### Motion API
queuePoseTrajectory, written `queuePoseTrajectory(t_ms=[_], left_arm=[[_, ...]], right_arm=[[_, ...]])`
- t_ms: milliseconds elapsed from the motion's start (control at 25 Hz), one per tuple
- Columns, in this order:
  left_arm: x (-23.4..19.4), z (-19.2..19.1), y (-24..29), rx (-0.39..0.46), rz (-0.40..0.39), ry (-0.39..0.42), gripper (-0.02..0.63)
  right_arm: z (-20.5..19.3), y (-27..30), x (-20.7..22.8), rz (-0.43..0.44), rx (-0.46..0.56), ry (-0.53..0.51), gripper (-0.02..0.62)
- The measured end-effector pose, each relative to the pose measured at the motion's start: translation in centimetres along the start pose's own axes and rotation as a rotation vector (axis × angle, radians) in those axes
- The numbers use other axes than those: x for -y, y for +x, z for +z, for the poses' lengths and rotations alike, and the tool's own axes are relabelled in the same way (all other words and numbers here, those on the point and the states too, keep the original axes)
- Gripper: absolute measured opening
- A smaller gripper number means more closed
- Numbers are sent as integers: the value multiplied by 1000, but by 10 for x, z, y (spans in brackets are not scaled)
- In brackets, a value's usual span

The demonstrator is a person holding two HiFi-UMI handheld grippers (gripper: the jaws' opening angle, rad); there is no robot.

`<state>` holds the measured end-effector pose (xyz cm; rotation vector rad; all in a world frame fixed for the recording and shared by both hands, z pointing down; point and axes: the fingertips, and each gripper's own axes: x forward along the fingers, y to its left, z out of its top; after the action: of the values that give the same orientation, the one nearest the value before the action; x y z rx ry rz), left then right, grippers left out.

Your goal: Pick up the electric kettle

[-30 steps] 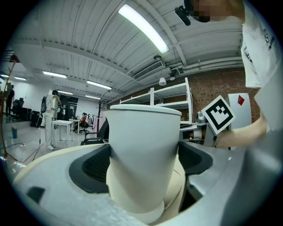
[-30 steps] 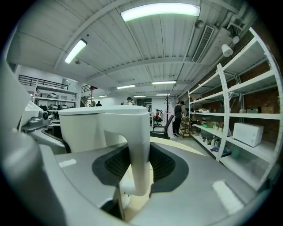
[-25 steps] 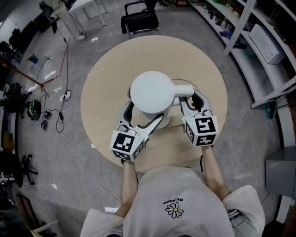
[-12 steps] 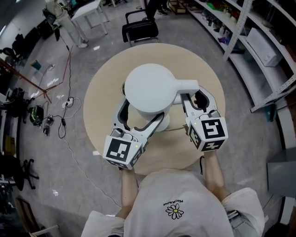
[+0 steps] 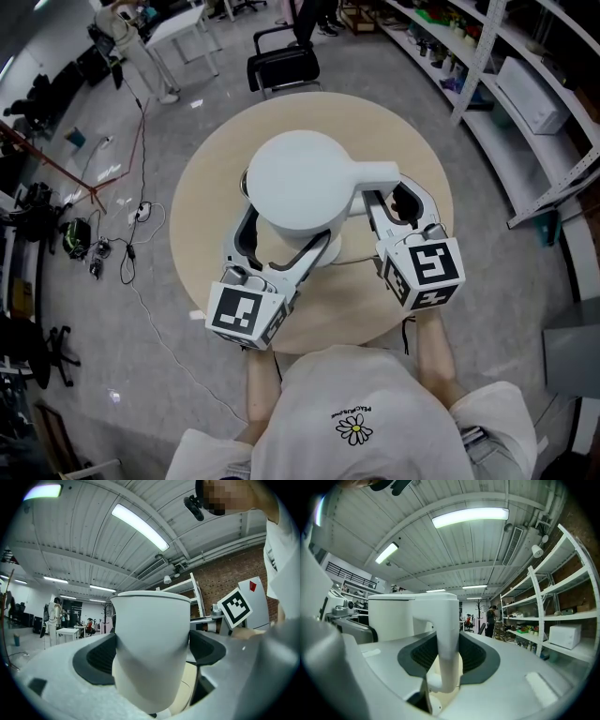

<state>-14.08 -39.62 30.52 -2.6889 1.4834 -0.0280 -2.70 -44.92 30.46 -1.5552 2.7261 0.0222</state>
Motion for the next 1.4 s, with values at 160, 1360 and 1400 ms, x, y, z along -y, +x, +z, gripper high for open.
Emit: queuePoseTrajectory(t_ms=[160,1360,1400], left_arm=[[4,5,1,22,-10,-9,494],[13,13,-11,23,-11,-2,502],[13,12,-12,22,-12,-2,502]], right_arm=[[2,-5,1,-5,2,0,127],[11,-24,-7,-1,30,17,129],[12,-24,-7,-2,31,16,129]])
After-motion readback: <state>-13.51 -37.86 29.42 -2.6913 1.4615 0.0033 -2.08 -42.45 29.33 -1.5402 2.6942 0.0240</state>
